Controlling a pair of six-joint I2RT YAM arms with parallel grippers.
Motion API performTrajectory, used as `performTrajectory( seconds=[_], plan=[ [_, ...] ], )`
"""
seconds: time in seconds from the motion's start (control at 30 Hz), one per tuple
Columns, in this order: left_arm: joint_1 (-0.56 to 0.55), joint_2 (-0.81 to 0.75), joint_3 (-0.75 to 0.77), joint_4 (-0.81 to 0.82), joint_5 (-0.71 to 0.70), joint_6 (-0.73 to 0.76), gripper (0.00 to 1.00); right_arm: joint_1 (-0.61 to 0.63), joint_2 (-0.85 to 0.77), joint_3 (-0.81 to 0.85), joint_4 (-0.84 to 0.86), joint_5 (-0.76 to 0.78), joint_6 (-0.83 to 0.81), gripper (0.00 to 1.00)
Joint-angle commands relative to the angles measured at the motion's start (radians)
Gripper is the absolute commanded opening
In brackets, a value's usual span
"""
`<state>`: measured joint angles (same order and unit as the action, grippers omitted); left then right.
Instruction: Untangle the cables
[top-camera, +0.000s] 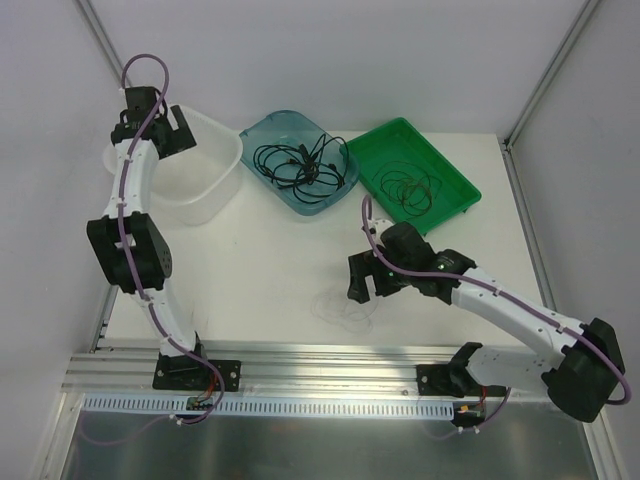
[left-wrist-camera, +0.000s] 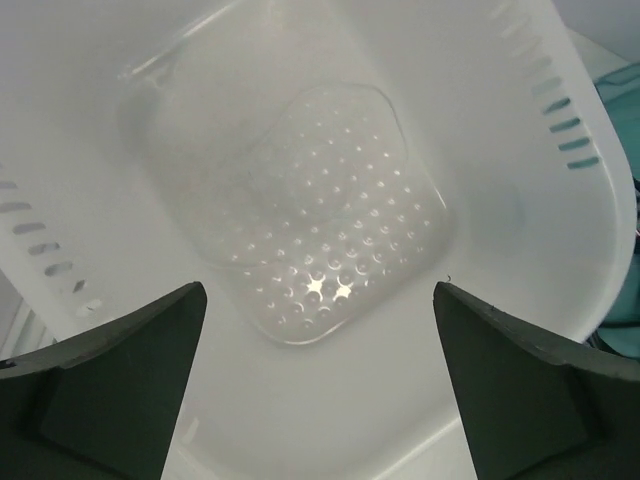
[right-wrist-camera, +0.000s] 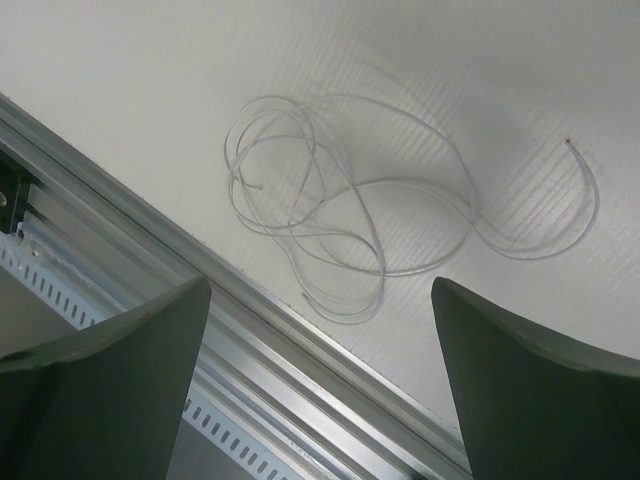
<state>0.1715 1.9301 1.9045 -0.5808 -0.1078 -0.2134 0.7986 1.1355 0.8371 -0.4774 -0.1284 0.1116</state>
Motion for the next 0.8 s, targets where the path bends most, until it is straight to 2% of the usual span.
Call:
performTrajectory(
  seconds=[0.0, 0.23, 0.37, 0.4, 0.47, 0.5, 0.53, 0.6, 0.63, 0.77],
  plan=[
    [0.0, -0.15, -0.044, 0.027, 0.079, -0.027, 0.99, 0.007, -0.036, 0.013, -0.013, 0.039, -0.01, 0.97],
    [-0.104, -0.411, -0.304, 0.027, 0.152, -0.06, 0.99, 0.005, -0.077, 0.002, -0.061, 0.121, 0.007, 0.98],
    [-0.288, -0.584, -0.542, 0.026, 0.154, -0.076, 0.99, 0.005, -0.111, -0.021, -0.076, 0.18, 0.025, 0.98],
    [-0.373, -0.608, -0.58, 0.025, 0.149, -0.092, 0.99, 0.005, -0.117, -0.027, -0.079, 0.193, 0.031, 0.98],
    [-0.449, -0.667, -0.692, 0.027, 0.157, -0.159, 0.99, 0.005, -0.131, -0.042, -0.087, 0.207, 0.039, 0.98],
    [-0.533, -0.681, -0.725, 0.027, 0.151, -0.187, 0.99, 0.005, -0.147, -0.05, -0.09, 0.219, 0.051, 0.98],
    [-0.571, -0.692, -0.781, 0.03, 0.145, -0.217, 0.99, 0.005, -0.158, -0.058, -0.092, 0.226, 0.056, 0.98],
    [-0.666, -0.703, -0.818, 0.03, 0.128, -0.283, 0.98, 0.005, -0.177, -0.082, -0.093, 0.237, 0.071, 0.98],
    [-0.752, -0.7, -0.84, 0.035, 0.116, -0.306, 0.97, 0.005, -0.198, -0.09, -0.095, 0.242, 0.079, 0.98],
    [-0.937, -0.631, -0.849, 0.071, 0.059, -0.429, 0.88, 0.004, -0.24, -0.122, -0.102, 0.243, 0.109, 0.98]
  ],
)
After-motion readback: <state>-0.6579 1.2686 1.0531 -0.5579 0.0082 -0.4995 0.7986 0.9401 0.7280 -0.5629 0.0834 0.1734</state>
